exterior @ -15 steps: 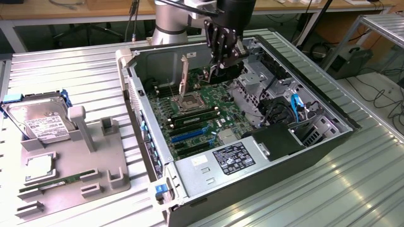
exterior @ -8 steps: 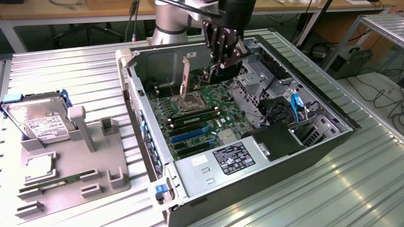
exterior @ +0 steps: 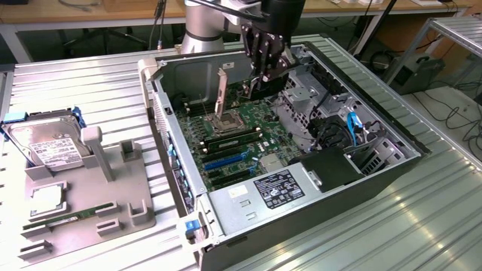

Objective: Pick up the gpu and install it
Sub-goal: 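Insert the gpu into the slot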

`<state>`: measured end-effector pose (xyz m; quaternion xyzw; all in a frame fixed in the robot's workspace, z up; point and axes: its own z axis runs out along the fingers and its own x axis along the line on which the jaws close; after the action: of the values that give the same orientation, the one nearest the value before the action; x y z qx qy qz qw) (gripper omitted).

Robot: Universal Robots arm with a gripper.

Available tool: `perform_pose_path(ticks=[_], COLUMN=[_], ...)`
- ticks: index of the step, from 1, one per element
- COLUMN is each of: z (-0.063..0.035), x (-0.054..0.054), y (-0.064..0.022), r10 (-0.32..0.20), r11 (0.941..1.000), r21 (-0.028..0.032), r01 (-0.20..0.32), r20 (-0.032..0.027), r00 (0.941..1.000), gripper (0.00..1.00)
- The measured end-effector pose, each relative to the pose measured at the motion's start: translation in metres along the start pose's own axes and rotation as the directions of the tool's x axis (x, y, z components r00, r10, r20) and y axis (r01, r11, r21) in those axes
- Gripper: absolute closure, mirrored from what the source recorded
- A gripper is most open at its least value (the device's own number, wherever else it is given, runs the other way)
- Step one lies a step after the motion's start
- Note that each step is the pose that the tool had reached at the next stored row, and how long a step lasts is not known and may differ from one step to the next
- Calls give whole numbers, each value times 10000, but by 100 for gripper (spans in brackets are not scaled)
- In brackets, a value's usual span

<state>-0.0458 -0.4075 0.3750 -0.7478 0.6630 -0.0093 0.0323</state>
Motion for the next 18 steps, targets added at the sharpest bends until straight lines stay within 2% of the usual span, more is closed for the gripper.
perform_pose_path(ticks=[3, 6, 10, 18], z=[3, 8, 13, 19], x=[0, 0, 0, 2], y=[0, 1, 1, 10], r10=[443, 932, 1688, 1690], r11=[9990, 9956, 9856, 9856], r21=[13, 30, 56, 57], r01=[-443, -932, -1687, -1690], r20=[-28, -58, -103, -103], r00=[9990, 9956, 9856, 9856], gripper=[74, 74, 74, 74])
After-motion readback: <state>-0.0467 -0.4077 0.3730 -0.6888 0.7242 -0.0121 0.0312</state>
